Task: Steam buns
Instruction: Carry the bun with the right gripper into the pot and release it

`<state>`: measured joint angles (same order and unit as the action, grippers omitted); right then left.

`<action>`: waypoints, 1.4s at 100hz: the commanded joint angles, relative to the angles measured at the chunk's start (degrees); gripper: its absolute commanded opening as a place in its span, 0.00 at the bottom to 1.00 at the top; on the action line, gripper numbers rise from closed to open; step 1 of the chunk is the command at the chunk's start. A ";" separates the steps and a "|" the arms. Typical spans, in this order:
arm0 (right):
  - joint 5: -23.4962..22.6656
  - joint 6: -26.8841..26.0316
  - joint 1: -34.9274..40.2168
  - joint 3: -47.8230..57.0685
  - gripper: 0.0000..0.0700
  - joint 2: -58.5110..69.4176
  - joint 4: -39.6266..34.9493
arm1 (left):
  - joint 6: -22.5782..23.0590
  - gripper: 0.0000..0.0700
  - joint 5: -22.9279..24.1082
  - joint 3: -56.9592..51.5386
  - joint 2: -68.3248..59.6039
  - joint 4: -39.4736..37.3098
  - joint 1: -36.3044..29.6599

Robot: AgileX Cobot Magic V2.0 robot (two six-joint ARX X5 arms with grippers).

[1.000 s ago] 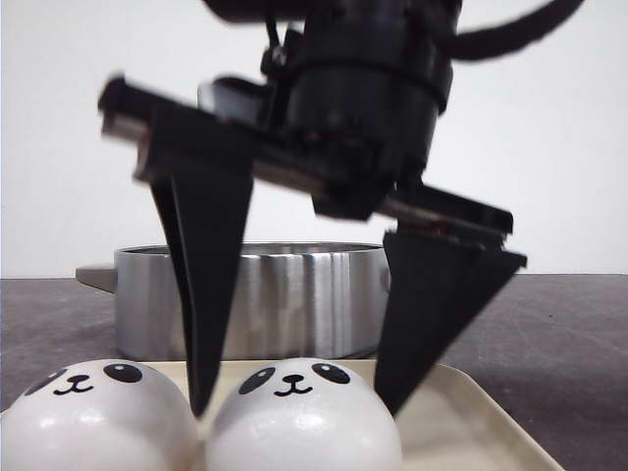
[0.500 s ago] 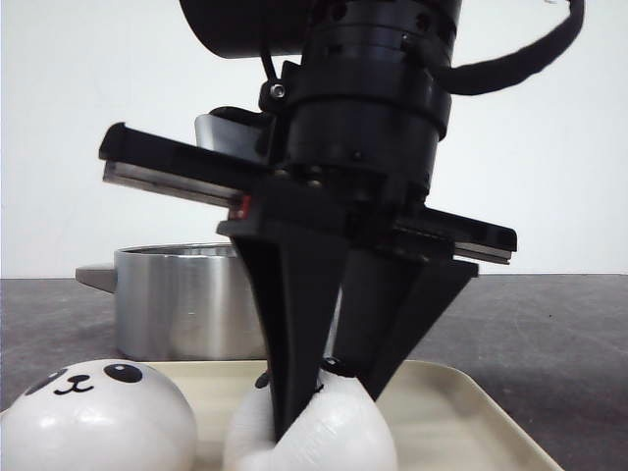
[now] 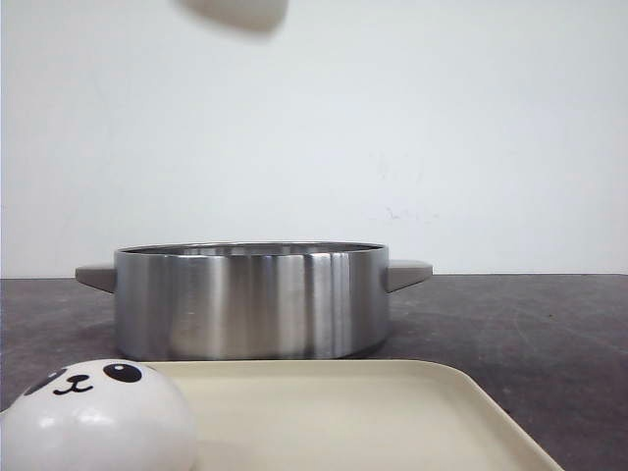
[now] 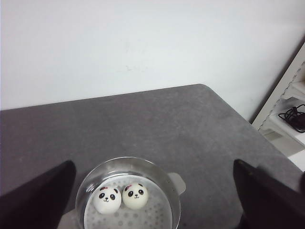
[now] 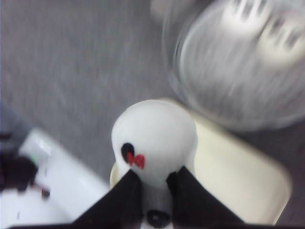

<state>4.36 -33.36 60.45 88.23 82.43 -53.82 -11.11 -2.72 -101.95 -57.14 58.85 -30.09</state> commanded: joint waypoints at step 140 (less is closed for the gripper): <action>-10.34 9.77 -18.97 8.59 0.75 34.49 -1.53 | 1.03 0.91 0.20 -1.05 -2.91 -0.52 -0.66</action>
<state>-6.15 -22.96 41.17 95.96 115.77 -54.68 -10.90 -2.72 -101.93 -59.61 58.54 -30.28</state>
